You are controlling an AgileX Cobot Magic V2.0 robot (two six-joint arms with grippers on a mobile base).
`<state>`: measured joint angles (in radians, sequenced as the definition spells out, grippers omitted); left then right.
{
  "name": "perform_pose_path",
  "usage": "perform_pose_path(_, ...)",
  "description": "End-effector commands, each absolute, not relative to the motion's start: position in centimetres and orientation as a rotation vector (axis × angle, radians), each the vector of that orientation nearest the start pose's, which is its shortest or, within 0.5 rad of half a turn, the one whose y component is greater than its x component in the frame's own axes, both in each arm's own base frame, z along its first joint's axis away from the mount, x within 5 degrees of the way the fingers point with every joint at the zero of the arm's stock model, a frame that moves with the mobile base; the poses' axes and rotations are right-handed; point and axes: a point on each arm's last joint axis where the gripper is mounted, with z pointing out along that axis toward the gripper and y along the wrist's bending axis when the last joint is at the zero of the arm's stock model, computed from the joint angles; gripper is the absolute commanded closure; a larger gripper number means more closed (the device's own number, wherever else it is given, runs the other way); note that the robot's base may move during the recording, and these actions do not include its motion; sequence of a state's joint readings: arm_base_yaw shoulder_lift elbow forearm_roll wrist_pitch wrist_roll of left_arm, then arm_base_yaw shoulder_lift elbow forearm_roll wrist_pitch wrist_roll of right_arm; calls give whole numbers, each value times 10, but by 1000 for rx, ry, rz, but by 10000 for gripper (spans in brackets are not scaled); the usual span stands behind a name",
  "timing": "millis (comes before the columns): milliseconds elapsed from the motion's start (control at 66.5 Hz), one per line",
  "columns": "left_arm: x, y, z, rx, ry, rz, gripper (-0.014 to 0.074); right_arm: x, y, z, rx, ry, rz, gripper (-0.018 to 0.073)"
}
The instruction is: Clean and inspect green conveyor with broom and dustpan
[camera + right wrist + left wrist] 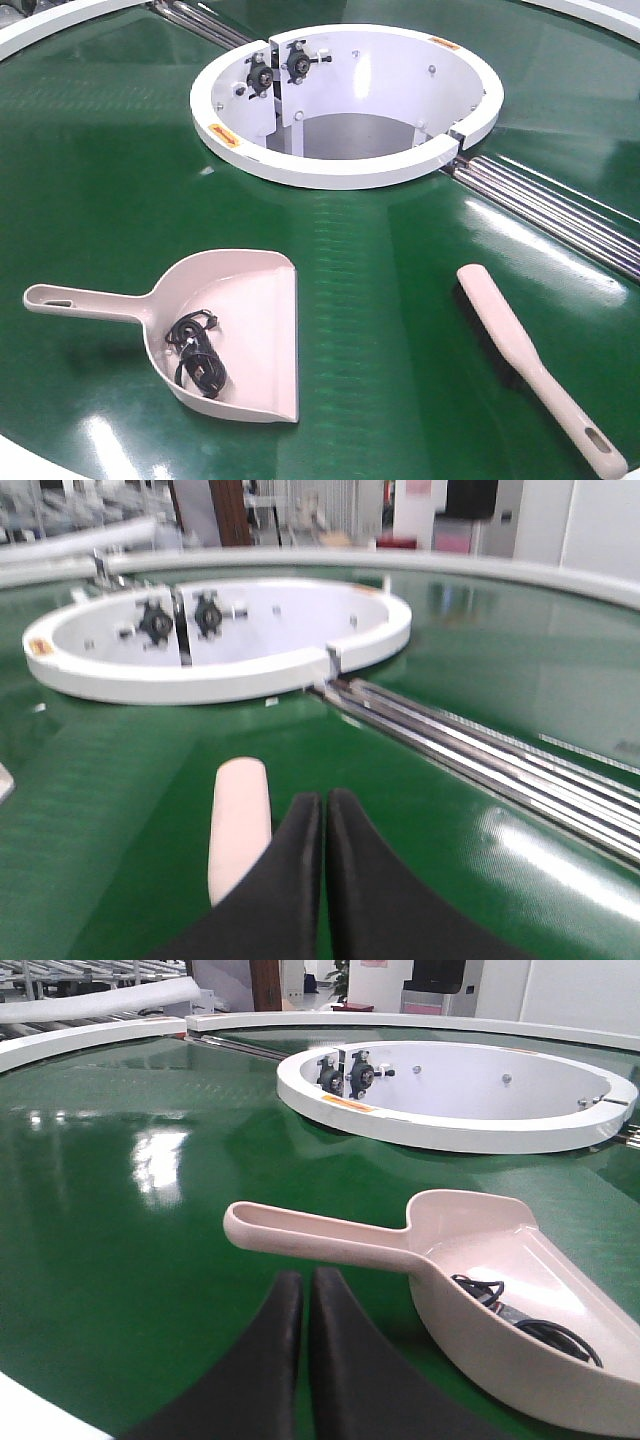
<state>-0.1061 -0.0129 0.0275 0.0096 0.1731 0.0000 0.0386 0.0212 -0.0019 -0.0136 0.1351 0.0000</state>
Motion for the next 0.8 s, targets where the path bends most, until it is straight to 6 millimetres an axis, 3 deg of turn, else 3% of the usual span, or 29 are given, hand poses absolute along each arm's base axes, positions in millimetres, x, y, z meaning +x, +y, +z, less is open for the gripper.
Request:
perform_pose_path(0, 56, -6, 186, 98, 1608, -83, 603, 57, 2, 202, -44, 1458, 14, 569)
perform_pose_path(782, 56, -6, 186, 98, 1609, -83, 603, 56, 2, 201, -45, 1472, 12, 569)
